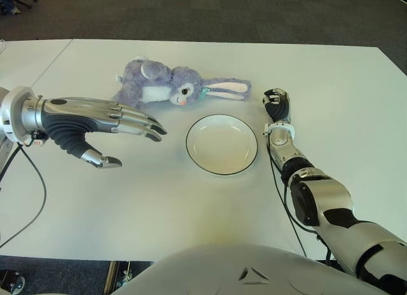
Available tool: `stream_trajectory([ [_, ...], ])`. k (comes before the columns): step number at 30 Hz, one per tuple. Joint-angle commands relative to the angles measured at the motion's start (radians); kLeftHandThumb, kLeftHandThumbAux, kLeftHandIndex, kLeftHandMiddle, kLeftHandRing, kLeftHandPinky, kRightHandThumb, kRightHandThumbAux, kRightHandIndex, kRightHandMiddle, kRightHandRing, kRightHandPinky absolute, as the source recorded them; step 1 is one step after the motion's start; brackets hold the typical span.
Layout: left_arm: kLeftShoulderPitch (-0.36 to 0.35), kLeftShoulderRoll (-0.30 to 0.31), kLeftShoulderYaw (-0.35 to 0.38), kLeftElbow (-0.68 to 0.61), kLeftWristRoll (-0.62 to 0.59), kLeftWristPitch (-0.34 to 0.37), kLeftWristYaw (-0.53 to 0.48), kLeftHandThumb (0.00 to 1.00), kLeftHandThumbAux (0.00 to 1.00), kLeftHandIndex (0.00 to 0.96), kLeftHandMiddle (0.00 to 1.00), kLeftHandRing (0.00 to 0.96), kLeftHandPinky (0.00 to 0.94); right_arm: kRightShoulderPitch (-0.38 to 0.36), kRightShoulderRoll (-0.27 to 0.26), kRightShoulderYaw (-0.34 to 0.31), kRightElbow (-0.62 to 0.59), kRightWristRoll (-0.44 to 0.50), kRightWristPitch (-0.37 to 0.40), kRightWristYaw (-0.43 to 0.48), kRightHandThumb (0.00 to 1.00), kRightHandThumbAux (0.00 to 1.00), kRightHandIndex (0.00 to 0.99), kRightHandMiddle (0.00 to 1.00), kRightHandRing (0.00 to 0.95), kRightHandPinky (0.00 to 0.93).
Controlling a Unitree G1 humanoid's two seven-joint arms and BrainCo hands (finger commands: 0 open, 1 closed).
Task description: Put the doll into the plate.
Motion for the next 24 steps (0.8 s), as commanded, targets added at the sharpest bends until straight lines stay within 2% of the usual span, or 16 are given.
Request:
stream_trajectory([
  [1, -0.084, -0.085, -0.017, 0.079, -0.042, 0.02, -0.098, 0.411, 0.282, 0.0, 0.0, 0.0, 0.038, 0.173, 0.052, 0.019, 0.118, -0.009, 0.108, 0.042, 0.693, 0.735, 0.401, 0.352, 0.424, 0.461],
  [6, -0.126, -0.174, 0.027, 0.132, -0.114, 0.057, -0.102, 0.427, 0.269, 0.0, 0.0, 0.0, 0.028, 0.175, 0.052, 0.022, 0.118, -0.011, 0.111, 0.05, 0.69, 0.736, 0.4, 0.347, 0.409, 0.439],
  [9, -0.154, -0.287, 0.094, 0.136, -0.157, 0.147, 0.061, 0.443, 0.297, 0.0, 0.0, 0.0, 0.024, 0.176, 0.054, 0.015, 0.118, -0.003, 0.107, 0.057, 0.689, 0.737, 0.4, 0.347, 0.4, 0.433],
  [10, -0.155, -0.346, 0.13, 0.135, -0.122, 0.132, 0.155, 0.453, 0.309, 0.0, 0.0, 0.0, 0.024, 0.177, 0.055, 0.012, 0.118, 0.001, 0.106, 0.06, 0.688, 0.737, 0.4, 0.346, 0.397, 0.43],
  [12, -0.154, -0.413, 0.172, 0.132, -0.067, 0.106, 0.25, 0.458, 0.323, 0.0, 0.0, 0.0, 0.034, 0.176, 0.055, 0.008, 0.118, 0.005, 0.106, 0.063, 0.688, 0.737, 0.4, 0.344, 0.392, 0.418],
  [15, -0.182, -0.495, 0.26, 0.175, 0.125, 0.017, 0.414, 0.413, 0.323, 0.0, 0.0, 0.0, 0.042, 0.173, 0.061, 0.0, 0.12, 0.008, 0.111, 0.064, 0.69, 0.736, 0.401, 0.346, 0.391, 0.419],
  [17, -0.203, -0.518, 0.328, 0.261, 0.274, -0.06, 0.505, 0.368, 0.303, 0.0, 0.0, 0.0, 0.016, 0.171, 0.066, -0.006, 0.122, 0.01, 0.114, 0.062, 0.692, 0.735, 0.401, 0.352, 0.401, 0.443],
  [18, -0.198, -0.531, 0.36, 0.336, 0.401, -0.101, 0.589, 0.364, 0.301, 0.0, 0.0, 0.0, 0.013, 0.172, 0.065, -0.008, 0.122, 0.011, 0.109, 0.055, 0.692, 0.735, 0.401, 0.352, 0.402, 0.445],
  [19, -0.192, -0.54, 0.38, 0.384, 0.489, -0.125, 0.649, 0.297, 0.262, 0.0, 0.0, 0.0, 0.006, 0.173, 0.063, -0.008, 0.121, 0.01, 0.105, 0.05, 0.693, 0.735, 0.402, 0.352, 0.412, 0.464],
  [21, -0.213, -0.546, 0.337, 0.301, 0.756, 0.017, 0.84, 0.299, 0.219, 0.0, 0.0, 0.0, 0.001, 0.17, 0.058, 0.004, 0.12, -0.003, 0.115, 0.041, 0.693, 0.735, 0.402, 0.347, 0.424, 0.475],
  [22, -0.234, -0.544, 0.302, 0.263, 0.845, 0.084, 0.903, 0.303, 0.21, 0.0, 0.0, 0.0, 0.0, 0.169, 0.056, 0.011, 0.12, -0.009, 0.12, 0.039, 0.693, 0.735, 0.403, 0.346, 0.426, 0.477],
  [24, -0.264, -0.542, 0.241, 0.241, 0.969, 0.163, 0.995, 0.316, 0.197, 0.0, 0.0, 0.0, 0.0, 0.171, 0.049, 0.02, 0.118, -0.017, 0.119, 0.04, 0.693, 0.735, 0.402, 0.345, 0.429, 0.474],
])
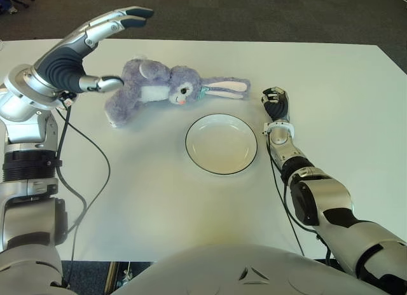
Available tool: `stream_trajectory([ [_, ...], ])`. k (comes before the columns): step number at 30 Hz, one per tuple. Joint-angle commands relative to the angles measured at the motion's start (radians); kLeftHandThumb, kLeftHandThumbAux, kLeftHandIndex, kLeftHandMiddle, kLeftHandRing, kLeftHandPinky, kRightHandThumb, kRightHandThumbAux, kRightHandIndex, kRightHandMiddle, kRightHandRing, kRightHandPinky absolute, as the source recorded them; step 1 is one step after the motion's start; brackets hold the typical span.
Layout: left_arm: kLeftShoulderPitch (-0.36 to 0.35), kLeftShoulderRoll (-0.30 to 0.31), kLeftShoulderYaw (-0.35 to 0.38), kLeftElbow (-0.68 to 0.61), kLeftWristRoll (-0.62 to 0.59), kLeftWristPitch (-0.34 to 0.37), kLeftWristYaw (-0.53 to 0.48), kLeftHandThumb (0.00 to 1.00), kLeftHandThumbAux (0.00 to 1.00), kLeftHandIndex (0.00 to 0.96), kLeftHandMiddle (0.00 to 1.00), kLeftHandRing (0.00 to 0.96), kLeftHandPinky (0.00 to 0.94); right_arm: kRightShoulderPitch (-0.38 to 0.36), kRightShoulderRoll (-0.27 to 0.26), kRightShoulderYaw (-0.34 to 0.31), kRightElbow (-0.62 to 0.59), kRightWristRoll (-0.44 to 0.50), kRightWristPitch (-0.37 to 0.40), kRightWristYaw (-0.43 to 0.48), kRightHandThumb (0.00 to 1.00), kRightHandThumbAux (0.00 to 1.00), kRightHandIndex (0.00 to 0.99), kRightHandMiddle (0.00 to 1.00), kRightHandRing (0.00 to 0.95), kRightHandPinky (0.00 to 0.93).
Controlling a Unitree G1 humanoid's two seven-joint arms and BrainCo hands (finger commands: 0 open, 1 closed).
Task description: Put the doll into the plate.
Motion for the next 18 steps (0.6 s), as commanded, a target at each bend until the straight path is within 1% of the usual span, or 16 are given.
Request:
stream_trajectory([
  [1, -0.09, -0.083, -0.036, 0.046, 0.775, 0.188, 0.561, 0.315, 0.193, 0.0, 0.0, 0.0, 0.0, 0.188, 0.049, 0.026, 0.129, -0.015, 0.122, 0.026, 0.692, 0.736, 0.401, 0.346, 0.424, 0.461],
  [3, -0.105, -0.072, -0.073, 0.056, 0.842, 0.225, 0.62, 0.311, 0.195, 0.0, 0.0, 0.0, 0.0, 0.189, 0.048, 0.028, 0.129, -0.015, 0.122, 0.03, 0.691, 0.736, 0.401, 0.347, 0.418, 0.448],
  [5, -0.112, -0.057, -0.088, 0.064, 0.871, 0.242, 0.648, 0.312, 0.197, 0.0, 0.0, 0.0, 0.0, 0.19, 0.05, 0.026, 0.13, -0.014, 0.122, 0.033, 0.691, 0.737, 0.4, 0.349, 0.414, 0.439],
  [7, -0.116, -0.041, -0.091, 0.062, 0.886, 0.255, 0.658, 0.326, 0.197, 0.0, 0.0, 0.0, 0.0, 0.191, 0.051, 0.024, 0.13, -0.01, 0.118, 0.034, 0.692, 0.737, 0.4, 0.353, 0.411, 0.435],
  [11, -0.142, -0.015, -0.124, 0.028, 0.941, 0.341, 0.636, 0.319, 0.189, 0.0, 0.0, 0.0, 0.0, 0.194, 0.055, 0.008, 0.129, 0.005, 0.104, 0.028, 0.694, 0.735, 0.401, 0.363, 0.419, 0.459],
  [13, -0.147, -0.018, -0.14, 0.022, 0.962, 0.372, 0.633, 0.314, 0.185, 0.0, 0.0, 0.0, 0.0, 0.195, 0.055, 0.005, 0.129, 0.007, 0.102, 0.026, 0.694, 0.735, 0.402, 0.363, 0.426, 0.473],
  [14, -0.161, -0.027, -0.16, 0.035, 0.981, 0.396, 0.635, 0.313, 0.184, 0.0, 0.0, 0.0, 0.0, 0.194, 0.056, 0.004, 0.129, 0.009, 0.104, 0.03, 0.694, 0.735, 0.402, 0.363, 0.427, 0.476],
  [17, -0.192, -0.048, -0.204, 0.07, 1.021, 0.445, 0.649, 0.3, 0.174, 0.0, 0.0, 0.0, 0.0, 0.192, 0.056, 0.001, 0.129, 0.013, 0.11, 0.042, 0.694, 0.735, 0.403, 0.361, 0.422, 0.443],
  [18, -0.203, -0.064, -0.228, 0.095, 1.044, 0.462, 0.669, 0.299, 0.173, 0.0, 0.0, 0.0, 0.0, 0.191, 0.056, 0.0, 0.13, 0.014, 0.113, 0.046, 0.694, 0.735, 0.402, 0.361, 0.421, 0.44],
])
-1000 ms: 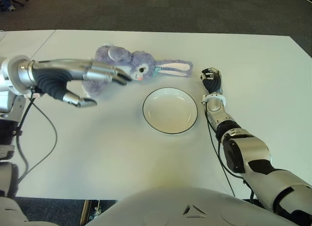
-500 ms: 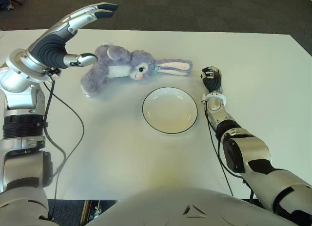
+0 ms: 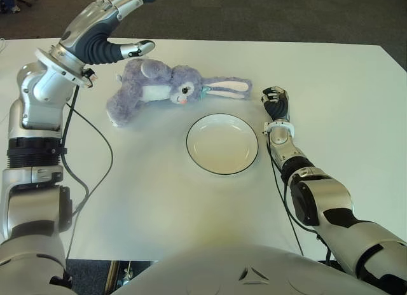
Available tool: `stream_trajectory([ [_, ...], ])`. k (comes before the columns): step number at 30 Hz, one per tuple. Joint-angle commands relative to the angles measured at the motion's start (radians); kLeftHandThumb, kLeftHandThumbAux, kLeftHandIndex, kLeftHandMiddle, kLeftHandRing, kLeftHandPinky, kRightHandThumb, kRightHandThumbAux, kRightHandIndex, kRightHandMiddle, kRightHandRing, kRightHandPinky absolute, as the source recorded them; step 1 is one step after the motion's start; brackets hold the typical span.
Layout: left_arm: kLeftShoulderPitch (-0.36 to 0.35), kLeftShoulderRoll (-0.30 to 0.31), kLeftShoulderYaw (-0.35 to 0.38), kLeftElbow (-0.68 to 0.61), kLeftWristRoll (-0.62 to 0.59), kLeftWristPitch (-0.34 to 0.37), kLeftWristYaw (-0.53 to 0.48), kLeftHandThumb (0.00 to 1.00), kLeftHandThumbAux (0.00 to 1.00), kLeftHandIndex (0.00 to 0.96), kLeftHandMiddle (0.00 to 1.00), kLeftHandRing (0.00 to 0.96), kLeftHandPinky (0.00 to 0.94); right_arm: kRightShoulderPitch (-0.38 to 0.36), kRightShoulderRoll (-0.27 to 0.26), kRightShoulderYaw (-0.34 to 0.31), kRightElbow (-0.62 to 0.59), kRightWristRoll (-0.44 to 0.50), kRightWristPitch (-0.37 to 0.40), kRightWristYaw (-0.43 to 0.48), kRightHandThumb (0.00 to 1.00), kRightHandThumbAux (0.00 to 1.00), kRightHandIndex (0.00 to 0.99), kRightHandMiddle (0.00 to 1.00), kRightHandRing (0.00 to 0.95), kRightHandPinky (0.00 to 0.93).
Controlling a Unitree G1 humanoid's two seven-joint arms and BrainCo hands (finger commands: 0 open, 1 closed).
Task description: Put the doll into the plate.
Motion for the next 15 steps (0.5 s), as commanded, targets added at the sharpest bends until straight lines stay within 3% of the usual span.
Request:
stream_trajectory([
  [1, -0.094, -0.061, -0.183, 0.111, 0.358, 0.207, 0.194, 0.278, 0.164, 0.0, 0.0, 0.0, 0.0, 0.186, 0.06, -0.003, 0.135, 0.015, 0.115, 0.052, 0.693, 0.735, 0.402, 0.359, 0.41, 0.417],
  [5, -0.137, -0.106, -0.266, 0.218, 0.427, 0.239, 0.283, 0.242, 0.155, 0.0, 0.0, 0.0, 0.0, 0.185, 0.059, -0.004, 0.135, 0.015, 0.116, 0.056, 0.692, 0.736, 0.401, 0.357, 0.399, 0.408],
  [10, -0.213, -0.193, -0.361, 0.526, 0.428, 0.188, 0.399, 0.246, 0.168, 0.0, 0.0, 0.0, 0.0, 0.186, 0.062, -0.006, 0.135, 0.012, 0.11, 0.047, 0.693, 0.735, 0.402, 0.359, 0.4, 0.415],
  [15, -0.261, -0.254, -0.416, 0.671, 0.404, 0.15, 0.387, 0.296, 0.181, 0.0, 0.0, 0.0, 0.0, 0.188, 0.059, -0.007, 0.135, 0.012, 0.111, 0.054, 0.691, 0.735, 0.402, 0.352, 0.394, 0.41],
])
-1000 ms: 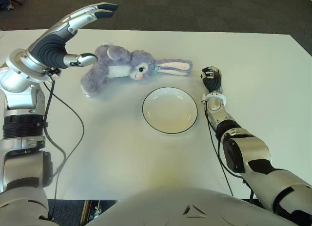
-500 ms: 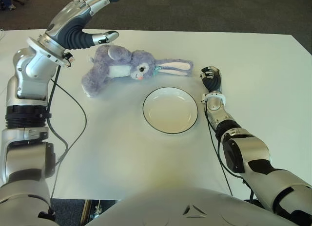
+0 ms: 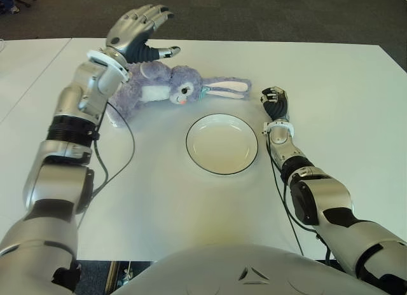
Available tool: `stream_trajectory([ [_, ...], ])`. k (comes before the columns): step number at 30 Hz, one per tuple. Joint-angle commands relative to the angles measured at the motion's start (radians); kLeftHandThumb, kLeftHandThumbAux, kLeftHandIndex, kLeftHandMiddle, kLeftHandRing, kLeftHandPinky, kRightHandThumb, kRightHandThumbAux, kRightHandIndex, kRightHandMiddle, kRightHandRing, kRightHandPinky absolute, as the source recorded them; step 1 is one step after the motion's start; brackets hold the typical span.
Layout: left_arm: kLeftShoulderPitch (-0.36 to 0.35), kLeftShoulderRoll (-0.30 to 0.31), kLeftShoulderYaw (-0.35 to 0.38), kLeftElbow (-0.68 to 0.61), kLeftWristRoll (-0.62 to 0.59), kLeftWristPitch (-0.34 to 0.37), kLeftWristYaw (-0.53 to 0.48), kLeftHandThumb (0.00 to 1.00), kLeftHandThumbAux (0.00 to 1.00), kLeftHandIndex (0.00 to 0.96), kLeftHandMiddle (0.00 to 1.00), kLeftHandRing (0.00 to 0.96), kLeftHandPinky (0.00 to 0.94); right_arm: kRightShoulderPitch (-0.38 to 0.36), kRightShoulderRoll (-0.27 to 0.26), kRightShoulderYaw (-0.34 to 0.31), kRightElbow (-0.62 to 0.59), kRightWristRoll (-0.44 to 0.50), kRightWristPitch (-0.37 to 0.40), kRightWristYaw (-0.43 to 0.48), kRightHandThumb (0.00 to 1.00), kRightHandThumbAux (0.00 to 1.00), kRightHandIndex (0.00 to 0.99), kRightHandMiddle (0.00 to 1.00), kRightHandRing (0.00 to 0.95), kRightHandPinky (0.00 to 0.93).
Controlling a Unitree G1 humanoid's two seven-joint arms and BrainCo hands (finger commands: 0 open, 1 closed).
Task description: Put the doll into the plate.
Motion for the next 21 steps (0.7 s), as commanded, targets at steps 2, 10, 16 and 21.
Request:
stream_trajectory([
  [2, -0.078, -0.112, -0.137, 0.305, 0.042, -0.028, 0.054, 0.301, 0.182, 0.0, 0.0, 0.0, 0.0, 0.186, 0.048, 0.002, 0.125, 0.008, 0.108, 0.034, 0.691, 0.735, 0.402, 0.352, 0.394, 0.412],
  [10, -0.185, -0.265, -0.267, 0.584, 0.077, 0.151, -0.121, 0.262, 0.221, 0.0, 0.0, 0.0, 0.0, 0.187, 0.043, 0.004, 0.125, 0.006, 0.107, 0.039, 0.69, 0.735, 0.403, 0.341, 0.376, 0.381],
  [16, -0.209, -0.293, -0.328, 0.65, 0.073, 0.18, -0.29, 0.106, 0.3, 0.0, 0.0, 0.0, 0.0, 0.191, 0.039, 0.006, 0.125, 0.004, 0.111, 0.039, 0.69, 0.735, 0.403, 0.331, 0.371, 0.385],
  [21, -0.211, -0.287, -0.38, 0.656, 0.078, 0.132, -0.396, 0.004, 0.302, 0.0, 0.0, 0.0, 0.0, 0.197, 0.038, 0.006, 0.125, 0.004, 0.109, 0.035, 0.689, 0.735, 0.403, 0.322, 0.365, 0.388],
])
